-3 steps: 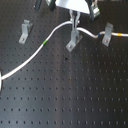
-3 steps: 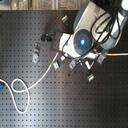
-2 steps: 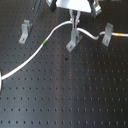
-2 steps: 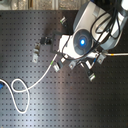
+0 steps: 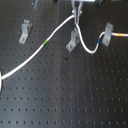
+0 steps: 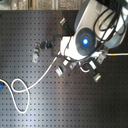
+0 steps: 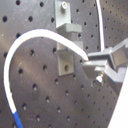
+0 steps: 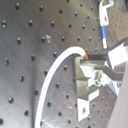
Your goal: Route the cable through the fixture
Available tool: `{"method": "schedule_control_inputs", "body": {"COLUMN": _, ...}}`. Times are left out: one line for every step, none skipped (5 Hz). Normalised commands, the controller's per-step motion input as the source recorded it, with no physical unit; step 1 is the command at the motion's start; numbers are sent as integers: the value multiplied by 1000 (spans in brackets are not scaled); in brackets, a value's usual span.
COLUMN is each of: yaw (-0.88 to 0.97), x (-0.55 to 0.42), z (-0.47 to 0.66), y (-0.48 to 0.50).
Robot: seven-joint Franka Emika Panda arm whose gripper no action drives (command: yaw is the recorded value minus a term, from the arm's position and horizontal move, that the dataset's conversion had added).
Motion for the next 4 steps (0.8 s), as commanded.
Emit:
{"method": "schedule_control_inputs", "body": {"yaw": -608, "x": -9, "z": -405, "y": -201}}
{"method": "schedule_control_inputs", "body": {"yaw": -443, "x": -93, "z": -249, "y": 88}}
{"method": "schedule_control_inputs", "body": {"yaw": -80, "x": -292, "z": -159, "y": 357}}
{"method": "schedule_control_inputs", "body": {"yaw": -151, "x": -222, "z": -78, "y": 332}}
